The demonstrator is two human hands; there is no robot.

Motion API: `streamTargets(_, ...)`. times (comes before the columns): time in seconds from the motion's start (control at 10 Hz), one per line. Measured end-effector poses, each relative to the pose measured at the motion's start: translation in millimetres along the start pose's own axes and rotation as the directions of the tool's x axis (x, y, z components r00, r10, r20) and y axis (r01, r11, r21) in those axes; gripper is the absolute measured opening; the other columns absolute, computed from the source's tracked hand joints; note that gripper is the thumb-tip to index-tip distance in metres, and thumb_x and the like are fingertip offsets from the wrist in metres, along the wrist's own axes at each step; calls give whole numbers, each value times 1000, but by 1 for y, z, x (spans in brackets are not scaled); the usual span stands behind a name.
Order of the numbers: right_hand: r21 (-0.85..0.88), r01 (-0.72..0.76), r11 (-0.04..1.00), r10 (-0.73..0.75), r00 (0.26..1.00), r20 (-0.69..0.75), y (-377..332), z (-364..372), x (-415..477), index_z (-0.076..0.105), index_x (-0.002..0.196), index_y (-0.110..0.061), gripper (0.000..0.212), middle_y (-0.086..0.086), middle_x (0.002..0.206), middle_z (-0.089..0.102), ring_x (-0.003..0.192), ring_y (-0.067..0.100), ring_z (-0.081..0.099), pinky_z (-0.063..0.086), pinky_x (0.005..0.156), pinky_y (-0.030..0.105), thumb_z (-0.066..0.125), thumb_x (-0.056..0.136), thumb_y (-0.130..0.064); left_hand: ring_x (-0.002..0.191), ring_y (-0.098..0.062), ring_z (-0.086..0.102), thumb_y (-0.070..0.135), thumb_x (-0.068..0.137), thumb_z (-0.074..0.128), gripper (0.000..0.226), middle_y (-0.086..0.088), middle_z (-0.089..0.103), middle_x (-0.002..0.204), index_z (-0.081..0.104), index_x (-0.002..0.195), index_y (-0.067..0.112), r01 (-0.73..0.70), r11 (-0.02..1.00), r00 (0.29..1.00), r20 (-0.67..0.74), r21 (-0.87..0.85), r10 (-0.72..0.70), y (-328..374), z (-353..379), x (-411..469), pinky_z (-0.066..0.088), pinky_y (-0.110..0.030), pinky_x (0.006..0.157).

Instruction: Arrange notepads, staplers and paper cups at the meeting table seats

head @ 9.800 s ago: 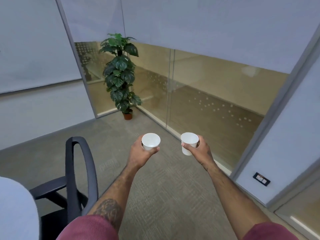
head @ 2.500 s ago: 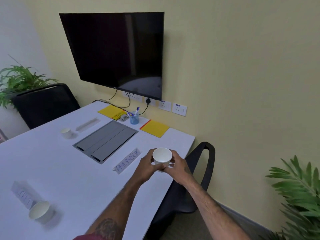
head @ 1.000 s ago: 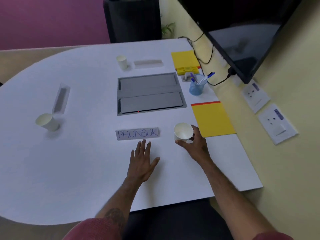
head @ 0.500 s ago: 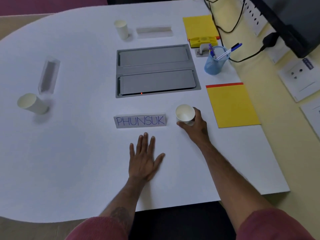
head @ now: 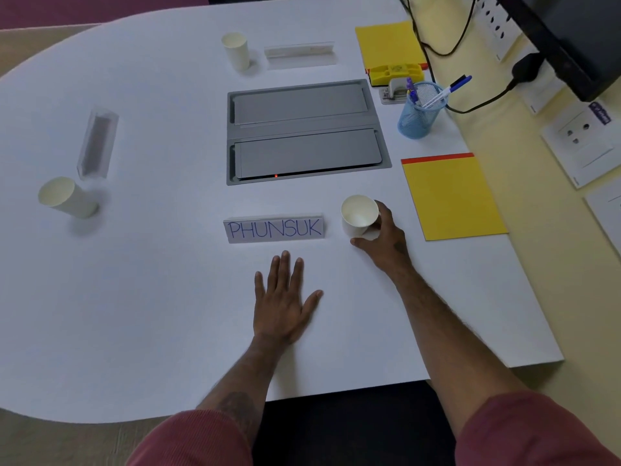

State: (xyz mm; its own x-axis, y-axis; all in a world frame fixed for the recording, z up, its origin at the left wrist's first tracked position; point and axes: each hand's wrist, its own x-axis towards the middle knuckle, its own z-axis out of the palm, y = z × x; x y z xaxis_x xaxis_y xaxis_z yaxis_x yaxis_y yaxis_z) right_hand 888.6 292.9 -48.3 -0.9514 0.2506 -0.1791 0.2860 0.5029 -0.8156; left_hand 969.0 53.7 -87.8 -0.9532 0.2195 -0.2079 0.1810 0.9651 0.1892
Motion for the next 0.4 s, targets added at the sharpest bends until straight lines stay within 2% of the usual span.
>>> streamTargets(0.1,-50,-41,998,43,999,30,6,-11,-10,30,151,-18,94,9,143,50,127,23,50,46,104,41,83,74,-8,149,-16,-24,71,95,9,77,2,-20,164,-10,157,28,1,1000,1000,20,-17,0,0,-3,0,-6,-53,121)
streamTargets(0.2,-129,-34,991,38,999,29,13,-18,-23,35,149,-15,84,9,146,47,130,23,48,45,104,46,80,78,-14,149,-17,-24,71,95,9,78,1,-22,163,-11,157,27,5,1000,998,65,-21,-4,-1,-7,-1,-7,-53,121)
streamTargets(0.3,-182,-65,981,68,998,9,6,-28,-36,36,149,-18,77,7,152,40,138,23,39,36,113,41,75,84,-30,150,-15,-20,72,93,9,81,2,-19,164,-9,157,25,-5,995,994,106,-98,15,-3,-22,-1,-4,-51,122)
streamTargets(0.4,-300,-39,953,41,999,0,-3,-35,-59,32,150,-22,78,4,160,25,147,20,21,29,116,38,67,87,-50,151,-13,-15,73,90,7,85,4,-16,165,-9,157,23,-21,992,997,71,-126,31,-9,-41,-12,-4,-48,123)
